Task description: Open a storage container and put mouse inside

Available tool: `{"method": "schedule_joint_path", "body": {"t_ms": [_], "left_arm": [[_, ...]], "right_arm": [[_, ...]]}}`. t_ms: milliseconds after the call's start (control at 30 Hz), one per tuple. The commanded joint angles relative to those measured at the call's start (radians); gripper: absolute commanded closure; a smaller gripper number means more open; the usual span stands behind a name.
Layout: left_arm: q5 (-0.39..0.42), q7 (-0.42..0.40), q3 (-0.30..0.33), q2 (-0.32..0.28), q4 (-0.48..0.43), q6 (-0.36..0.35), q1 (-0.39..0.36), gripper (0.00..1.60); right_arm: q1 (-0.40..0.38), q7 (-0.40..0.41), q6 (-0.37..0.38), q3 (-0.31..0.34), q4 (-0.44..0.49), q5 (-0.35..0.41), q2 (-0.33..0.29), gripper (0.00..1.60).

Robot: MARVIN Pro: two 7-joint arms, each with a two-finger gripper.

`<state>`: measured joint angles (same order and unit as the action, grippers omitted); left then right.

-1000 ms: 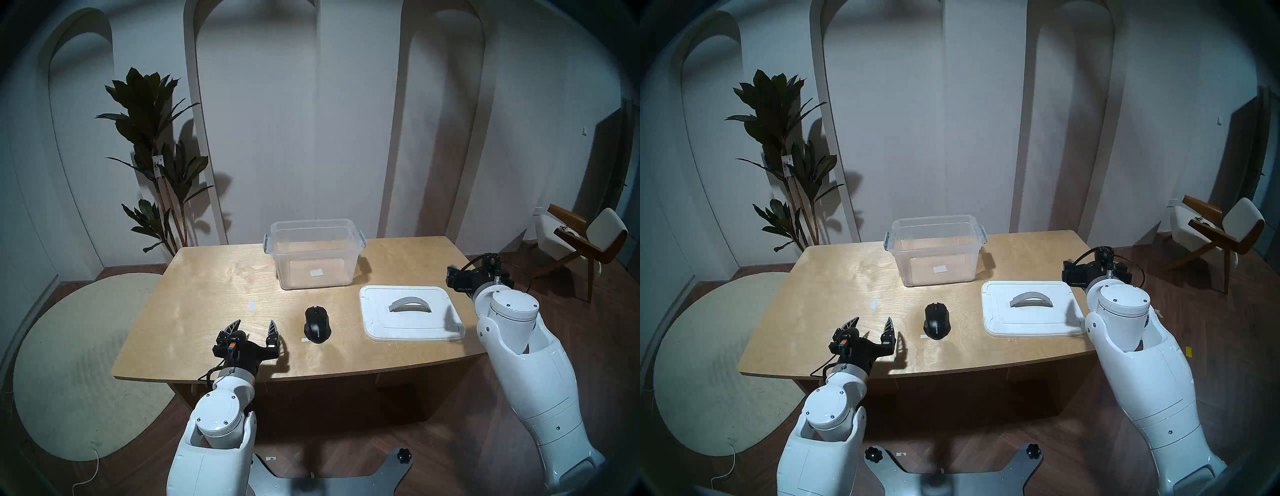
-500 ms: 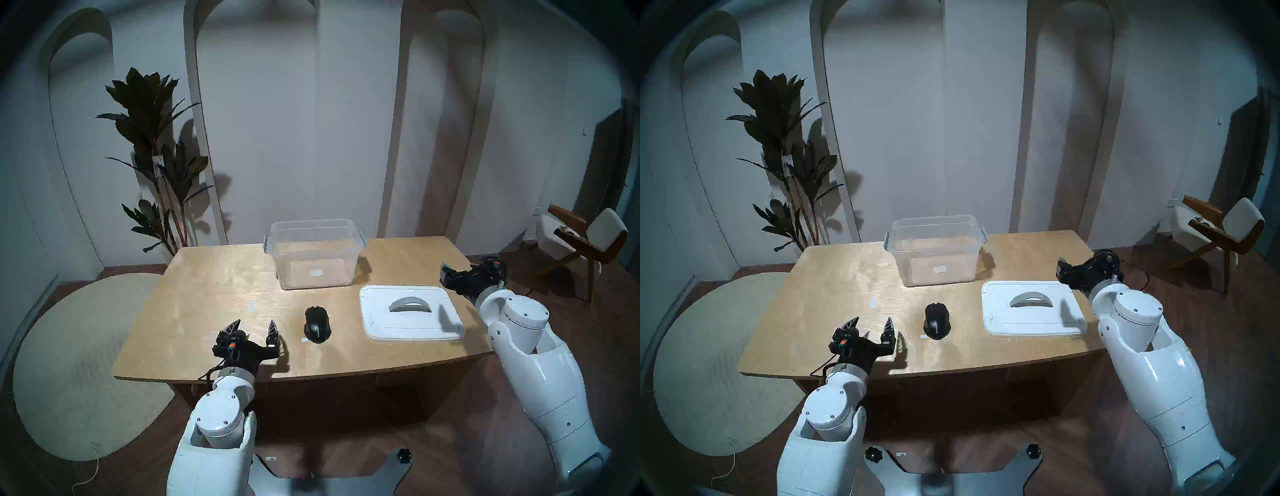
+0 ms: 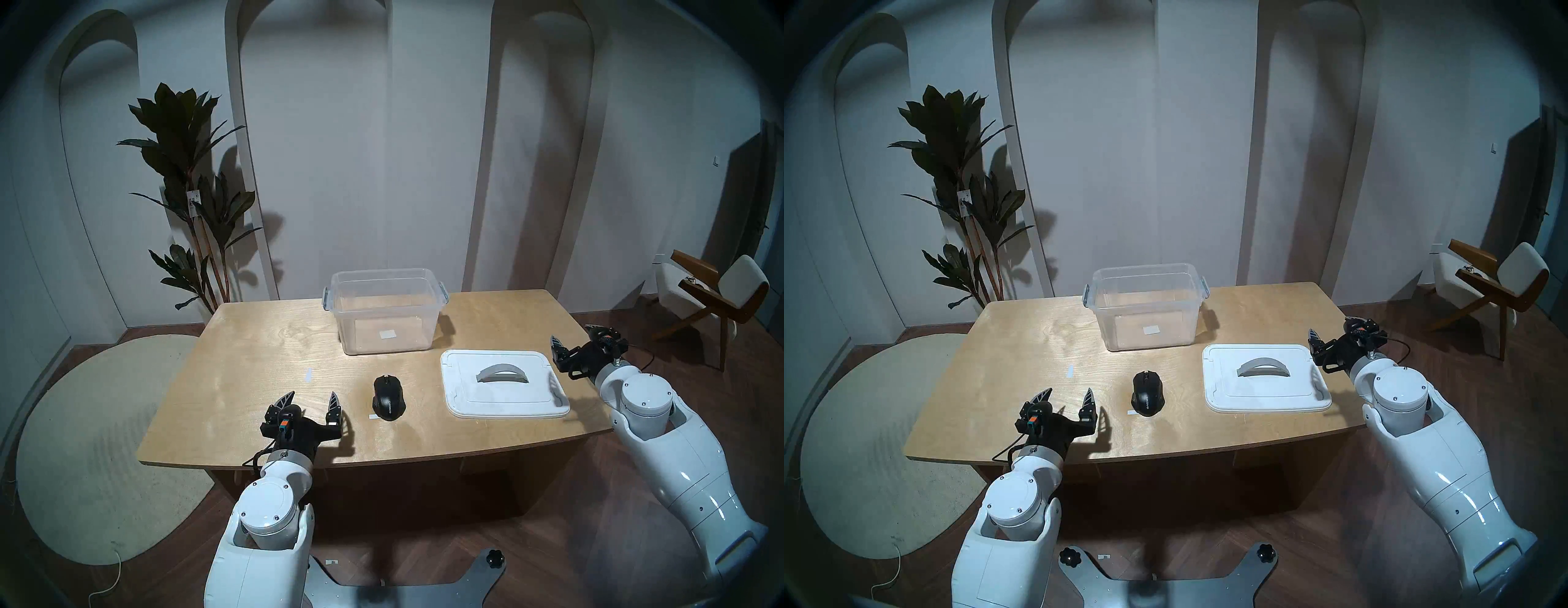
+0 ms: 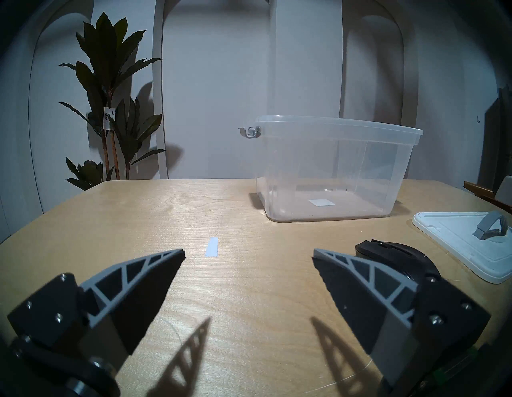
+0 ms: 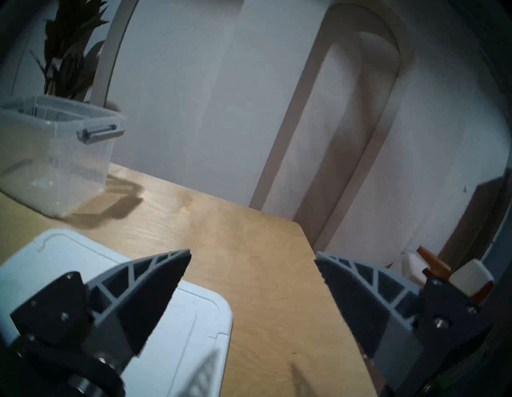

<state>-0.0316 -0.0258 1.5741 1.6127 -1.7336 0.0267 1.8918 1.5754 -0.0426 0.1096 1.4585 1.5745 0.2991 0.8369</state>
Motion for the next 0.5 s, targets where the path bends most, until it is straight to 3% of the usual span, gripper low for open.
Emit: {"method": "schedule_joint_path", "body": {"t_ms": [0, 133, 467], "left_arm": [[0.001, -0.001, -0.001, -0.002, -0.024, 0.007, -0.008, 0.00], [0.001, -0.001, -0.001, -0.002, -0.025, 0.007, -0.008, 0.00], [0.001, -0.002, -0.001, -0.002, -0.030, 0.006, -0.005, 0.00]], "right_arm": [[-0.060, 0.108, -0.082, -0.012, -0.025, 0.131, 0.028, 0.00], [-0.080, 0.202, -0.121, -0.009, -0.063, 0.158, 0.030, 0.00], [-0.133, 0.385, -0.172, -0.031, -0.156, 0.369, 0.005, 0.00]]}}
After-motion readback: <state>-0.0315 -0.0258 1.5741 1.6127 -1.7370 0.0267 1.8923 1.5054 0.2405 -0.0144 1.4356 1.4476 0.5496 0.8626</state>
